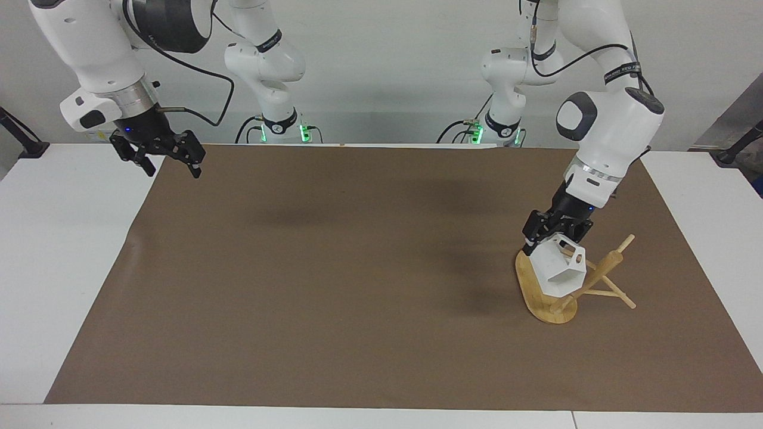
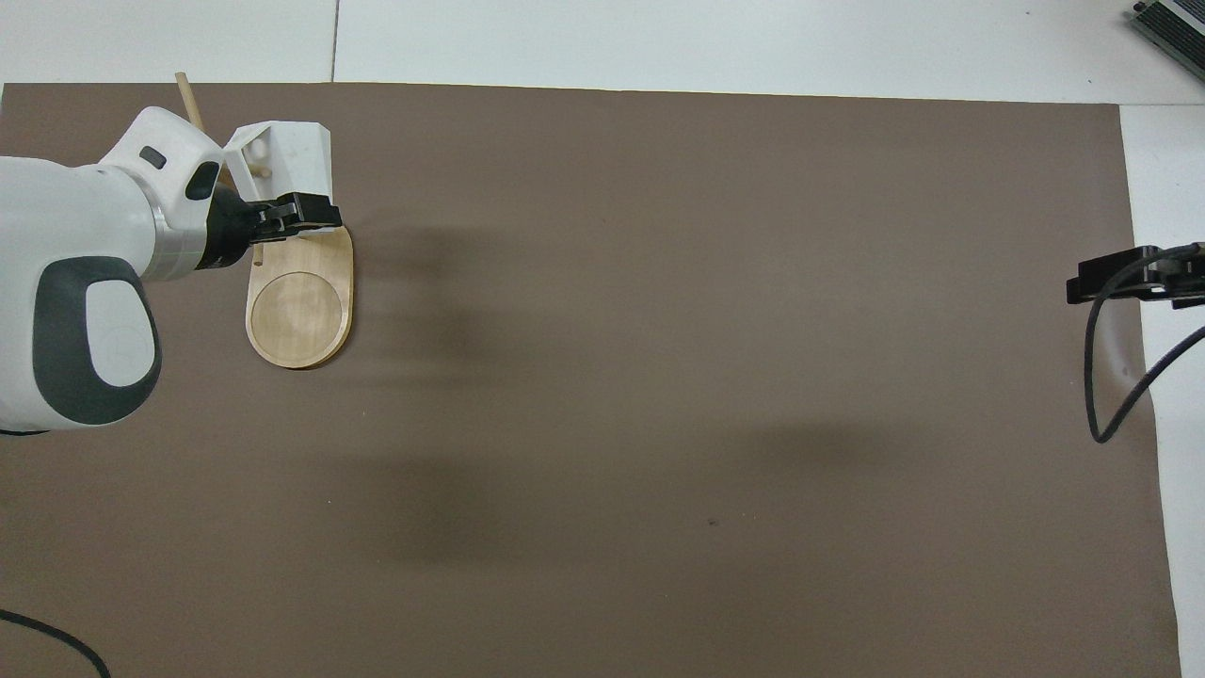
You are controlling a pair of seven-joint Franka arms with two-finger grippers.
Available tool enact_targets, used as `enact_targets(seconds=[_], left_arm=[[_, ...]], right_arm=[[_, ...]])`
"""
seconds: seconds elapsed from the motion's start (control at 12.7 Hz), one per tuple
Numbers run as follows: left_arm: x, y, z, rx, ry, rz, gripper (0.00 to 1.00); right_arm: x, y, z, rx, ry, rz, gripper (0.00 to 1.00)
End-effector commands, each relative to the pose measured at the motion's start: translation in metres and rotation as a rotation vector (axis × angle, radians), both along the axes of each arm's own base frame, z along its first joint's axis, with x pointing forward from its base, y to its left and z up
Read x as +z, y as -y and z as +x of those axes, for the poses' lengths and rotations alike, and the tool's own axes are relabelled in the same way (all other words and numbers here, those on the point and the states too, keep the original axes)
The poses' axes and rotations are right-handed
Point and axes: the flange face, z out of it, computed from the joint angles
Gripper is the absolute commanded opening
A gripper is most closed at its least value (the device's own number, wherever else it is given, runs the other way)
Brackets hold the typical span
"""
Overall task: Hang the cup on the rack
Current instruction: 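Move the cup with the left gripper onto a rack peg, then open the left gripper and draw it back from the cup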
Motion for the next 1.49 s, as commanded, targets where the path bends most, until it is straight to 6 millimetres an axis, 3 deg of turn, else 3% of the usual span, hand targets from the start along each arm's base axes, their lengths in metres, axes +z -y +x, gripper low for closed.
enact_targets(seconds=[0.0, 0.16, 0.24, 0.31, 0.39, 0.47, 0.55, 0.63, 0.94, 1.18, 1.41], left_arm=[[-0.001, -0.018, 0.004, 0.026, -0.010, 0.014, 0.00], [-0.001, -0.022, 0.003, 0.030, -0.011, 0.014, 0.00], [-0.002, -0.022, 0.003, 0.030, -0.013, 0.014, 0.05], [-0.001, -0.022, 0.003, 0.032, -0.012, 0.014, 0.22], [-0.001, -0.022, 0.003, 0.034, -0.014, 0.013, 0.46], [-0.001, -0.022, 0.003, 0.036, -0.016, 0.012, 0.79], [-0.002, -0.022, 0.002, 0.032, -0.025, 0.013, 0.93], [-0.001, -0.022, 0.001, 0.026, -0.029, 0.014, 1.00], [0.010, -0.024, -0.010, 0.009, -0.076, 0.020, 1.00], [0.048, -0.047, -0.036, 0.004, -0.133, 0.030, 1.00], [0.075, -0.045, -0.060, -0.075, -0.168, 0.174, 1.00]], right_arm=[[0.003, 0.001, -0.007, -0.012, 0.017, 0.008, 1.00], [0.002, -0.009, -0.007, 0.006, 0.007, 0.010, 1.00], [0.002, -0.012, -0.007, 0.012, 0.006, 0.010, 1.00], [0.002, -0.012, -0.007, 0.012, 0.005, 0.011, 1.00], [0.002, -0.012, -0.007, 0.011, 0.005, 0.012, 1.00], [0.002, -0.012, -0.007, 0.011, 0.007, 0.012, 1.00], [0.002, -0.012, -0.007, 0.011, 0.007, 0.012, 1.00], [0.002, -0.012, -0.007, 0.011, 0.005, 0.012, 1.00], [0.002, -0.012, -0.007, 0.012, 0.005, 0.012, 1.00], [0.002, -0.012, -0.007, 0.012, 0.005, 0.012, 1.00], [0.002, -0.012, -0.007, 0.012, 0.007, 0.012, 1.00]])
